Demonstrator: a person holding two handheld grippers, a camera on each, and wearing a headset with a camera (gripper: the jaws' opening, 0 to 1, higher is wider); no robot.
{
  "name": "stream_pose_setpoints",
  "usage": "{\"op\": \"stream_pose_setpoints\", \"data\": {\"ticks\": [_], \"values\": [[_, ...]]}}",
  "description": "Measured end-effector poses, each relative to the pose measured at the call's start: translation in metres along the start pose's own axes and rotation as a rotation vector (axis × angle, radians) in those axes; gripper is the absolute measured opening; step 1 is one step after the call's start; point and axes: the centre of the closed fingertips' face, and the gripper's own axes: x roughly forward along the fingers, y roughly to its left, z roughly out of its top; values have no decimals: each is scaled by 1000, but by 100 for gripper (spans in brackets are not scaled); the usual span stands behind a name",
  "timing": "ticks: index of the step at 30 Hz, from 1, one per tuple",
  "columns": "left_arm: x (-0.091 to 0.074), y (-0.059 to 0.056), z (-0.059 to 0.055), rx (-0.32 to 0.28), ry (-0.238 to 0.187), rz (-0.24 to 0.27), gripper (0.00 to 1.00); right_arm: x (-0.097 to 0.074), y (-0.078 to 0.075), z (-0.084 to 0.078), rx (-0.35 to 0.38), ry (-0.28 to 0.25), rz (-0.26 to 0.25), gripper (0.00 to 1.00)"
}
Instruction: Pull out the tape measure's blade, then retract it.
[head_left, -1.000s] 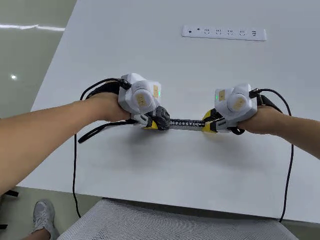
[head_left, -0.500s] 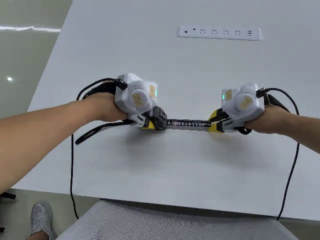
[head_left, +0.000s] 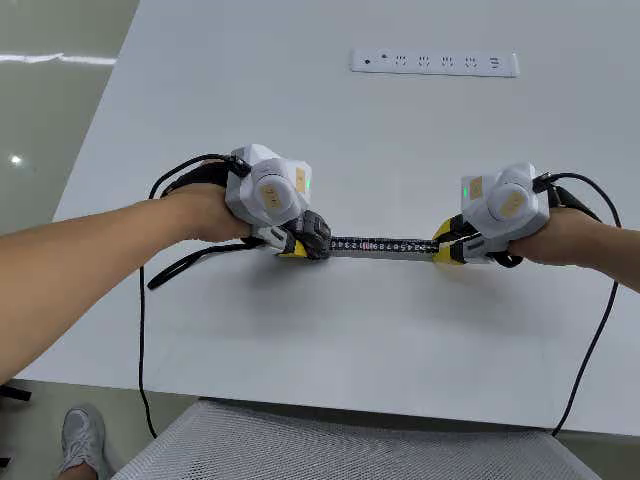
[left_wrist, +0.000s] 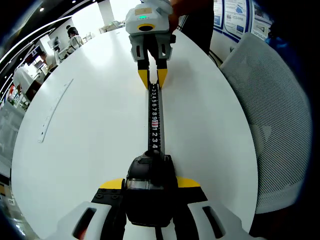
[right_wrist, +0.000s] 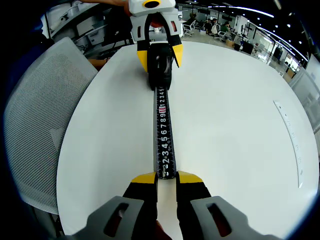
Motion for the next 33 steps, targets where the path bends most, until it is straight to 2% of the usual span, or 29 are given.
{"op": "stream_pose_setpoints", "data": {"ticks": [18, 33], "values": [[0, -1, 0, 5, 6, -4, 32, -25, -6, -38, 31, 49, -13, 8], [0, -2, 0, 12, 9, -4, 32, -36, -8, -55, 34, 71, -9, 9]]}}
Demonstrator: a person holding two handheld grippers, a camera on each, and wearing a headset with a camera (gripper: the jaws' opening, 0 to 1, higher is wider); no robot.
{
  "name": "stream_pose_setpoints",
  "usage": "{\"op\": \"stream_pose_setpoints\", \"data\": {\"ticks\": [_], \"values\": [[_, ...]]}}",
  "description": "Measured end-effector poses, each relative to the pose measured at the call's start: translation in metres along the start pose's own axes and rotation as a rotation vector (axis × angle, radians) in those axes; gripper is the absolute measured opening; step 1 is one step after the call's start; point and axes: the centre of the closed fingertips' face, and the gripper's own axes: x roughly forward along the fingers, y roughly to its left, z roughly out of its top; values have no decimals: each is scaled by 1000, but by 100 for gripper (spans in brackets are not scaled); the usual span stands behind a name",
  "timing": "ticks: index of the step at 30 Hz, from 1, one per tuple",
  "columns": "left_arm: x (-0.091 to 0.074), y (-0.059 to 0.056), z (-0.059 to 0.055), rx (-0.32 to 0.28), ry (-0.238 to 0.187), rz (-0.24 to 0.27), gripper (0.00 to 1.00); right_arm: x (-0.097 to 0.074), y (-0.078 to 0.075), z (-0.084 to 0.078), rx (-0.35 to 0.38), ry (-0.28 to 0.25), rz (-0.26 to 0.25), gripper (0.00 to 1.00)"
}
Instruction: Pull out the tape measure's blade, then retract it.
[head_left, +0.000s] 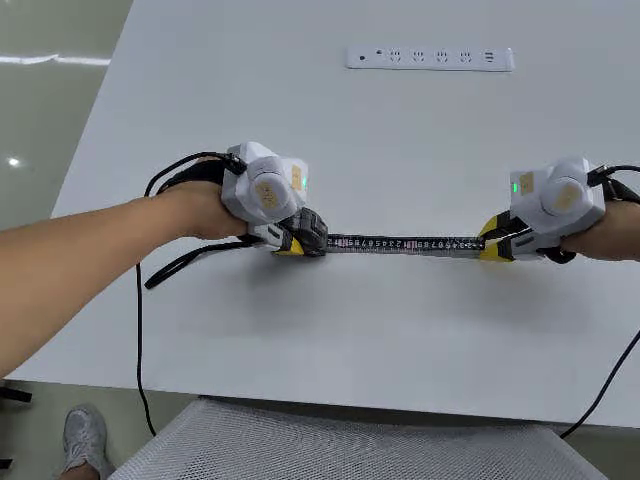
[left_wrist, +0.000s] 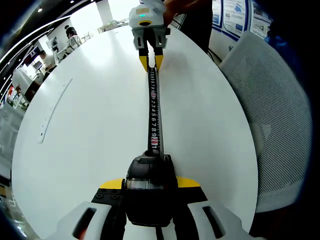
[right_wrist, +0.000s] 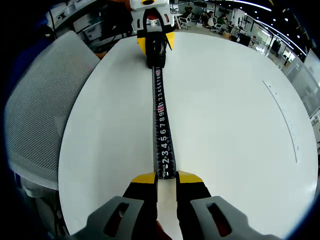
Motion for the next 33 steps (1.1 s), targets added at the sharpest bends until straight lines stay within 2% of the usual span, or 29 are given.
{"op": "stream_pose_setpoints", "data": {"ticks": [11, 20, 33], "values": [[0, 0, 0, 1, 3, -4, 32, -6, -1, -10, 1, 9, 6, 9], [1, 0, 0, 4, 8, -3, 32, -5, -1, -9, 6, 14, 21, 9], [3, 3, -2, 19, 4, -15, 33, -7, 2, -10, -55, 56, 17, 11]]}}
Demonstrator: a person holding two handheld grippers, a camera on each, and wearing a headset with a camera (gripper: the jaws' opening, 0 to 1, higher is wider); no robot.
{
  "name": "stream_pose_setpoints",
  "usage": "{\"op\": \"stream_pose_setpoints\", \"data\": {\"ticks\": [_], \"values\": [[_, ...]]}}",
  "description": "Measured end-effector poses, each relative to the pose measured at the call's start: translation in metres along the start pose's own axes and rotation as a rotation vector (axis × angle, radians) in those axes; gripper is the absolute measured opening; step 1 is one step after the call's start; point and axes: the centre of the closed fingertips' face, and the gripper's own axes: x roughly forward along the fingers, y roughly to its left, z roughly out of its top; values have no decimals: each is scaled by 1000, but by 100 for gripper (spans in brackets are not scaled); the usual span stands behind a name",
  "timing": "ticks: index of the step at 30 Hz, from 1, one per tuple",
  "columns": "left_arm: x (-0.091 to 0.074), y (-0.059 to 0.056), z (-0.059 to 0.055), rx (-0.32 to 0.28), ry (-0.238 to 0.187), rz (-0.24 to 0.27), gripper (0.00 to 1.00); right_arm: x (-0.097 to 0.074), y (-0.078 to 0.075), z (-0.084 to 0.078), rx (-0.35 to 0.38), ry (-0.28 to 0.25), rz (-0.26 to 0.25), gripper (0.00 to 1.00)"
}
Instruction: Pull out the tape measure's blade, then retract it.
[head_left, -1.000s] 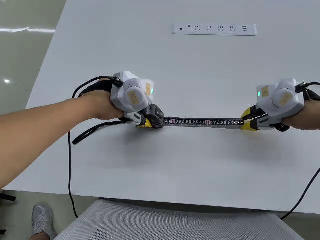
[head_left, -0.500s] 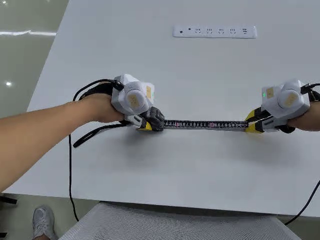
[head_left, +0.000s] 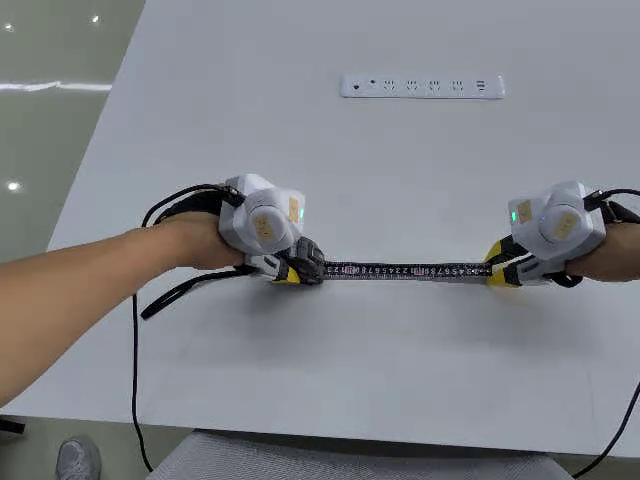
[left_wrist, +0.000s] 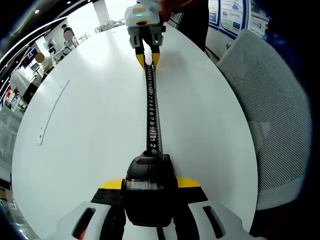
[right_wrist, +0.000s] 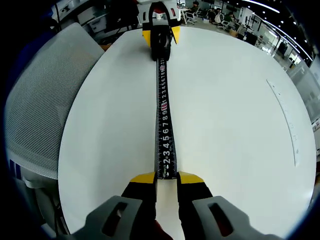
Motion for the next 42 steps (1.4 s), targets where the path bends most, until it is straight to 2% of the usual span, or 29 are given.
{"op": "stream_pose_setpoints", "data": {"ticks": [7, 12, 15, 17, 19, 20, 21, 24, 25, 27, 29, 32, 36, 39, 42], "values": [[1, 0, -1, 6, -10, 8, 34, 1, 2, 0, -43, 25, -3, 12], [1, 2, -1, 0, -21, 24, 34, 1, 1, -2, -40, 35, -12, 13], [0, 3, 0, -5, -41, 39, 35, 1, 0, -1, -34, 27, -26, 13], [-2, 5, 0, -39, -56, 56, 35, 3, -1, 0, -22, 13, -32, 15], [-4, 7, 1, -46, -68, 67, 36, 3, -2, 1, -10, 6, -43, 17], [-5, 8, 1, -62, -74, 77, 36, 4, -2, 3, 5, -10, -47, 19], [-7, 9, 1, -69, -78, 86, 37, 5, -3, 3, 3, -8, -52, 20], [-12, 12, 0, -151, -87, 115, 39, 4, -5, 3, 12, -12, -68, 21], [-16, 12, 0, -158, -85, 123, 39, 4, -6, 3, 19, -13, -78, 21], [-20, 12, 0, -167, -104, 144, 39, 2, -9, 4, 51, -28, -98, 24], [-24, 12, 0, -219, -123, 160, 39, -1, -10, 3, 69, -36, -105, 25], [-30, 10, -7, -289, -139, 177, 44, -9, -11, 2, 147, -60, -135, 27], [-37, 3, -12, -354, -144, 188, 51, -16, -9, 2, 210, -86, -164, 32], [-43, -5, -12, -431, -179, 201, 54, -25, -8, 4, 269, -122, -196, 34], [-48, -8, -14, -473, -199, 235, 59, -32, -4, 8, 323, -165, -219, 38]]}}
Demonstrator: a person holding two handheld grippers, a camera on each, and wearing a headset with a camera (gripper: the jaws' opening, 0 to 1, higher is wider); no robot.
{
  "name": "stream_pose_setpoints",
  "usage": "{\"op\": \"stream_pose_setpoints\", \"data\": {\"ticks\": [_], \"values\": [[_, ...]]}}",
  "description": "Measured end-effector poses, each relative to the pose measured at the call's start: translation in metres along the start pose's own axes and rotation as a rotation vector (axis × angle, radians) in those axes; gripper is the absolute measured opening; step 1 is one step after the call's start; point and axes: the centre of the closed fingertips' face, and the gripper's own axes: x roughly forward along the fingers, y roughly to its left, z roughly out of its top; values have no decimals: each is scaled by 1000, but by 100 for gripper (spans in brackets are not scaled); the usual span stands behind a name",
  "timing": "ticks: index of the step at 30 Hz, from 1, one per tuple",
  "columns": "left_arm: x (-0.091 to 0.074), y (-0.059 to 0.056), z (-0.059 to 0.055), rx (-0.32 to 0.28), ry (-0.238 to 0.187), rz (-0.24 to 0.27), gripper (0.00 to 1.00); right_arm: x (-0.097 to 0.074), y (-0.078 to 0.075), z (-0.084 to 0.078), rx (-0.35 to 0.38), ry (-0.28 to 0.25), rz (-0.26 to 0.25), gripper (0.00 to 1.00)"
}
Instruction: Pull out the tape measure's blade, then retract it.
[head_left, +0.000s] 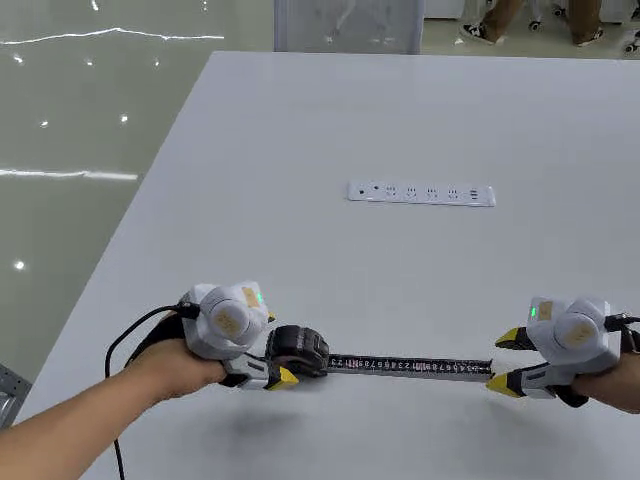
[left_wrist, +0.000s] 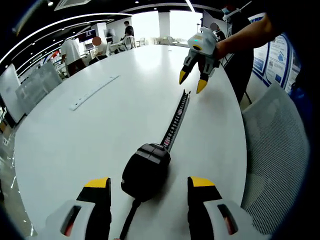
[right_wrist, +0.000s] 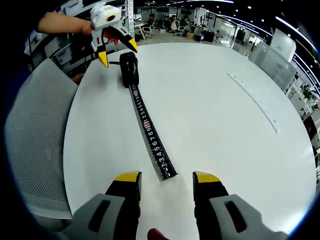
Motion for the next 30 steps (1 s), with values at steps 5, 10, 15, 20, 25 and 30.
{"op": "stream_pose_setpoints", "data": {"ticks": [5, 10, 15, 20, 25, 30], "values": [[-13, -2, 4, -98, -56, 73, 68, -10, 10, 1, 122, -51, -20, 46], [-27, -12, 5, -160, -90, 104, 78, -21, 22, 2, 195, -104, -65, 52], [-37, -24, 1, -181, -103, 123, 85, -33, 34, 3, 250, -149, -101, 58], [-48, -32, -6, -211, -103, 138, 89, -44, 43, 5, 293, -182, -133, 64], [-64, -34, -7, -265, -126, 157, 92, -58, 53, 9, 341, -213, -166, 70], [-79, -37, -7, -319, -158, 181, 94, -70, 66, 12, 361, -230, -181, 75]]}}
